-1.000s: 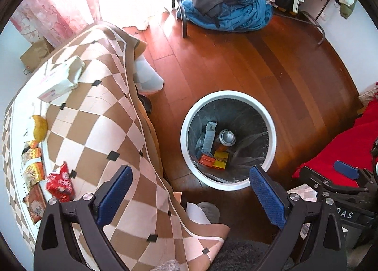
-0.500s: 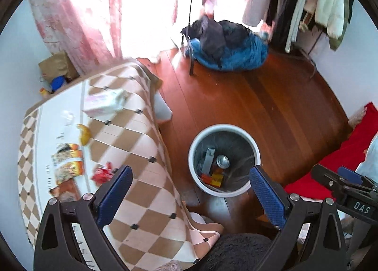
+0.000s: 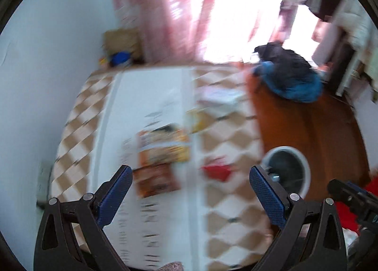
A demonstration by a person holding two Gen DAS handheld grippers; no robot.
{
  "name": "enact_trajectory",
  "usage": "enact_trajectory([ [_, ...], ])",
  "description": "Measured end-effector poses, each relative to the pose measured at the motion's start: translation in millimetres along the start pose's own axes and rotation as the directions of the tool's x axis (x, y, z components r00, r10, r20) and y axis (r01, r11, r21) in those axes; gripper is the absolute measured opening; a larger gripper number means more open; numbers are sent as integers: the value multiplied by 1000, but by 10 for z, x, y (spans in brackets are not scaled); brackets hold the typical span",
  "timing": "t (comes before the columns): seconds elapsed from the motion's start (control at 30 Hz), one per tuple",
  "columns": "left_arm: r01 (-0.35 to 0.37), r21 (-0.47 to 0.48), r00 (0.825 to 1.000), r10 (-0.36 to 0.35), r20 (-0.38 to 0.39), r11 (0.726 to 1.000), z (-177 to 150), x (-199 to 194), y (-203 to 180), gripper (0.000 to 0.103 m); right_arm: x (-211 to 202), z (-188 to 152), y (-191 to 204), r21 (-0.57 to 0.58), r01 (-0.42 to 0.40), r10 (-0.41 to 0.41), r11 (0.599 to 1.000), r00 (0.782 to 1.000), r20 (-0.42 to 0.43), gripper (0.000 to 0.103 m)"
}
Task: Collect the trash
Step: 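Move both open tools back toward the table, then grasp the brown snack bag with the left tool while the right tool grasps the red bag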
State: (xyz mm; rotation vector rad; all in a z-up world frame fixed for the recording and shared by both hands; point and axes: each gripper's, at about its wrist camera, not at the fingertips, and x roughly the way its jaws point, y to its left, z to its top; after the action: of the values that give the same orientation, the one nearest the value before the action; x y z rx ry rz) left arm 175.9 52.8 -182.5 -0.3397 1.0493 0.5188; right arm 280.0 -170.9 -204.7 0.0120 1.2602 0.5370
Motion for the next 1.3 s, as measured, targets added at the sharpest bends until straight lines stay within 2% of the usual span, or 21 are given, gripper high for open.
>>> enact_trajectory([
  [0.17,-92,-112,990,79,-113,989,-248,521,758,101,920,18,493,-24,-41,37,999,991,-132,103],
  [0.27,-100,-153,984,75,-160,983,-356,766,984,101,1293,41,621,-14,-35,32,999,984,-175,103],
  [0.4,-86,-197,977,44,-210,977,-411,1006,1092,100,1667,73,777,13,-43,45,999,977,-210,103],
  [0.47,-55,-221,973,3,-231,974,-419,1136,1094,100,1812,68,830,25,-47,52,999,972,-227,92],
  [0.6,14,-245,960,-82,-267,970,-400,1414,1013,100,1940,72,895,24,-49,54,998,968,-245,81],
  [0.63,18,-241,959,-85,-271,970,-397,1462,983,96,1965,62,920,18,-48,51,999,968,-246,78],
  [0.7,3,-223,958,-67,-280,975,-380,1504,899,67,2001,63,957,12,-50,51,999,968,-247,74],
  [0.77,-1,-209,958,-59,-279,978,-369,1521,842,57,2012,63,981,3,-44,44,999,969,-242,65],
  [0.8,-4,-198,962,-51,-270,980,-360,1509,814,39,2014,60,991,-3,-43,41,999,970,-241,62],
  [0.83,-19,-184,963,-31,-266,983,-353,1498,788,30,2011,60,992,-5,-41,39,999,970,-241,54],
  [0.87,-29,-176,964,-19,-265,984,-360,1488,786,26,2004,54,990,-9,-43,40,999,970,-241,44],
  [0.93,-36,-166,969,-6,-248,985,-367,1442,783,15,1972,43,975,-16,-49,44,999,970,-238,41],
  [0.97,-47,-153,970,8,-243,987,-371,1419,781,9,1953,36,968,-20,-55,49,998,971,-235,36],
  [1.13,-64,-126,979,37,-201,990,-419,1220,835,7,1771,-10,930,-27,-84,76,996,976,-202,28],
  [1.17,-66,-124,981,41,-188,990,-429,1153,842,7,1725,-19,922,-27,-90,83,996,977,-198,24],
  [1.3,-77,-103,989,63,-134,992,-439,896,825,7,1496,-54,897,-31,-117,110,993,980,-167,23],
])
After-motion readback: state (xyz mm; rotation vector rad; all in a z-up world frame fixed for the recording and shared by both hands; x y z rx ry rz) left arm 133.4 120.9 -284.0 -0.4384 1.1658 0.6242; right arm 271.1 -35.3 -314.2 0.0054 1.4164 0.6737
